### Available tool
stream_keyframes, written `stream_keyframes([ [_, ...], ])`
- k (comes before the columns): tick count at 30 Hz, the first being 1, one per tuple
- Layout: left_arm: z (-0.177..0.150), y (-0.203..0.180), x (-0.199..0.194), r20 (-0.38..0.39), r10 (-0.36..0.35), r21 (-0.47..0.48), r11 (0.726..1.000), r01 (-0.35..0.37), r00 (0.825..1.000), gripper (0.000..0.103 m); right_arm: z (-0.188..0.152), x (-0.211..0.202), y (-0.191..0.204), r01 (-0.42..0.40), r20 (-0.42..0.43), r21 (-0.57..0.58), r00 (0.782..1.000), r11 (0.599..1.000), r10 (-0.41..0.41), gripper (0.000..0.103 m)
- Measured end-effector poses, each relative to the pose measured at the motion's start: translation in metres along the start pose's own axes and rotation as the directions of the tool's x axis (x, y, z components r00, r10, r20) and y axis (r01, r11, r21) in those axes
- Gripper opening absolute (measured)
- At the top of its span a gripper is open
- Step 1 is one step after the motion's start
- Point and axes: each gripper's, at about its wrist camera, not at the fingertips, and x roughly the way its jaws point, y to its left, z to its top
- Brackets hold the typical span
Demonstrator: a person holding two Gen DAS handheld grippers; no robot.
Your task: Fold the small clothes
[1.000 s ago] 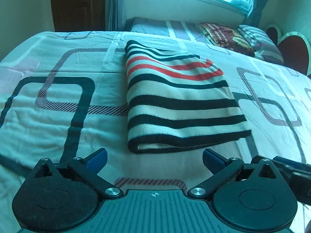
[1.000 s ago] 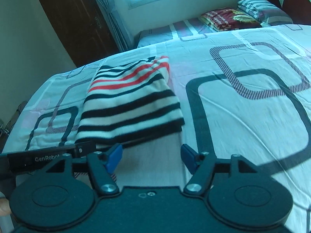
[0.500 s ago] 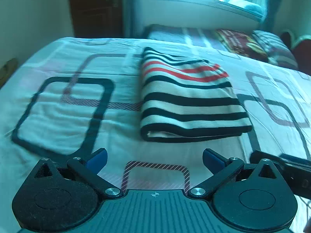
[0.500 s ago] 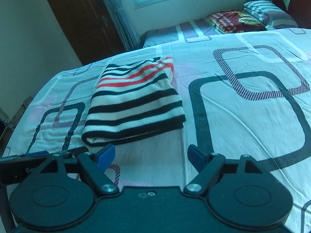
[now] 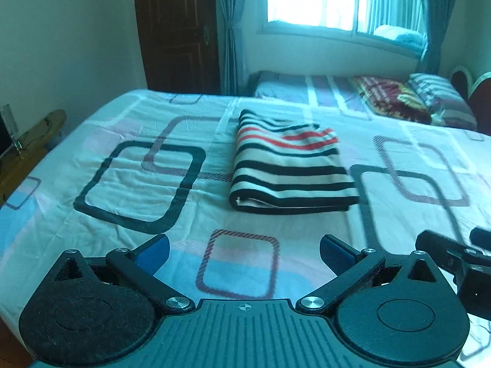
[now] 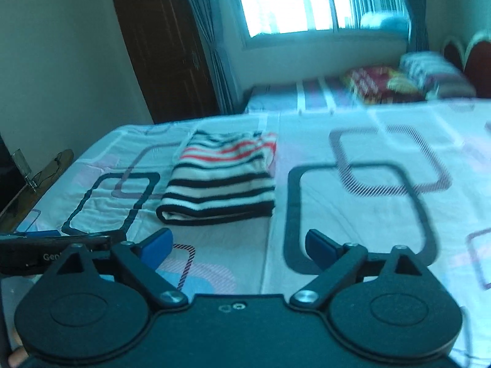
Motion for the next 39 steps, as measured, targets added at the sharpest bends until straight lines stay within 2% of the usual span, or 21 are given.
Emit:
stream_keyframes([
  [5, -0.01, -0.004, -0.05, 0.031, -0.013, -0.02, 1.0, 0.014, 0.999, 0.103, -0.004, -0.058, 0.006, 0.067, 0.142, -0.076, 0.988, 0.995, -0.056, 0.102],
  [8, -0.017, -0.005, -0.073, 0.049, -0.019, -0.032, 0.999, 0.02, 0.999, 0.103, -0.006, -0.08, 0.004, 0.084, 0.177, -0.076, 0.982, 0.994, -0.069, 0.102],
  [15, -0.032, -0.014, -0.115, 0.084, -0.015, -0.034, 0.999, 0.018, 0.996, 0.103, -0.015, -0.108, -0.012, 0.077, 0.171, -0.026, 0.983, 0.997, -0.072, 0.102],
  [20, -0.041, -0.021, -0.131, 0.089, -0.016, -0.03, 0.999, 0.019, 0.996, 0.103, -0.019, -0.121, -0.019, 0.083, 0.173, -0.01, 0.982, 0.997, -0.08, 0.102],
  [39, -0.051, -0.021, -0.149, 0.092, 0.0, -0.033, 0.999, 0.004, 0.996, 0.103, -0.029, -0.14, -0.018, 0.074, 0.184, 0.001, 0.98, 0.997, -0.073, 0.102],
])
